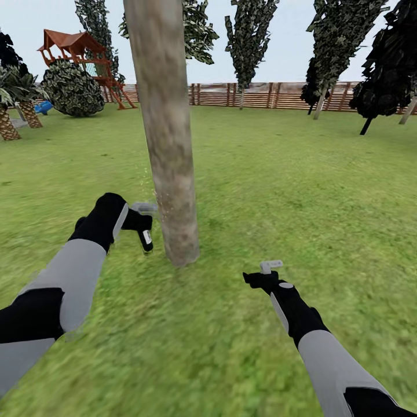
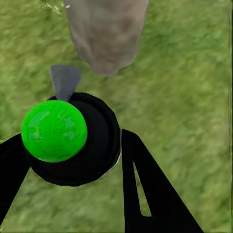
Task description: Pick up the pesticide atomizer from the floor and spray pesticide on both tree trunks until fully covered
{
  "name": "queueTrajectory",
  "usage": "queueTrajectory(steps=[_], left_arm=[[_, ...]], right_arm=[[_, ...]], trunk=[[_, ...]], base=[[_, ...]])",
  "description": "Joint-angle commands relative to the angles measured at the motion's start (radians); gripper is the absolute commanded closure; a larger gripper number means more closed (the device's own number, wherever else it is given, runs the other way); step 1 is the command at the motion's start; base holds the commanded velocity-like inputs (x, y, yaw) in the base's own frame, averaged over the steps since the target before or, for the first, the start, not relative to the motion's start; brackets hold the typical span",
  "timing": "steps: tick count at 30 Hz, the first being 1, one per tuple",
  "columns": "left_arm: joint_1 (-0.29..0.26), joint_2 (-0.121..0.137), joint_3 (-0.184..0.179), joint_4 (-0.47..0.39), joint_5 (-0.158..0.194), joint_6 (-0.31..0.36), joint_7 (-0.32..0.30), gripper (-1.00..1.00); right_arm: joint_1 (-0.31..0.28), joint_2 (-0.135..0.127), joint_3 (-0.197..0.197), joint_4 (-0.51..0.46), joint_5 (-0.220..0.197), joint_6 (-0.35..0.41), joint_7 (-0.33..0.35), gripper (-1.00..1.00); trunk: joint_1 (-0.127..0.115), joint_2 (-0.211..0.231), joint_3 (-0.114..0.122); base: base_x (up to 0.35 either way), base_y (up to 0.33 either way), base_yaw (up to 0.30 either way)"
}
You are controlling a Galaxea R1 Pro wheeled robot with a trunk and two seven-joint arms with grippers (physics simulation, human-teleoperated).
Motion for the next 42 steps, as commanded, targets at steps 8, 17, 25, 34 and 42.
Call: queueTrajectory(steps=[8,17,25,34,42], left_arm=[[-0.249,-0.001,0.003,0.236,-0.008,0.004,-0.011,1.00],[-0.304,-0.001,0.002,0.299,-0.008,0.003,-0.011,1.00],[-0.233,0.001,0.003,0.323,-0.010,0.001,-0.012,1.00],[-0.291,0.017,0.028,0.328,-0.008,0.002,-0.013,1.00],[-0.160,0.004,0.022,0.328,-0.010,-0.009,-0.086,1.00]], right_arm=[[0.000,0.002,-0.006,-0.001,0.010,0.005,0.008,-1.00],[0.000,0.002,-0.006,-0.001,0.010,0.005,0.008,-1.00],[0.000,0.002,-0.006,-0.002,0.010,0.005,0.008,-1.00],[0.000,0.002,-0.006,-0.002,0.010,0.005,0.008,-1.00],[0.000,0.002,-0.004,0.001,0.010,0.005,0.008,-1.00]], trunk=[[0.000,0.000,-0.001],[0.000,0.000,-0.001],[0.000,0.000,-0.001],[0.000,0.000,-0.001],[0.000,0.000,-0.001]], base=[[0.000,0.000,0.000],[0.000,0.000,0.000],[0.000,0.000,0.000],[0.000,0.000,0.000],[0.000,0.000,0.000]])
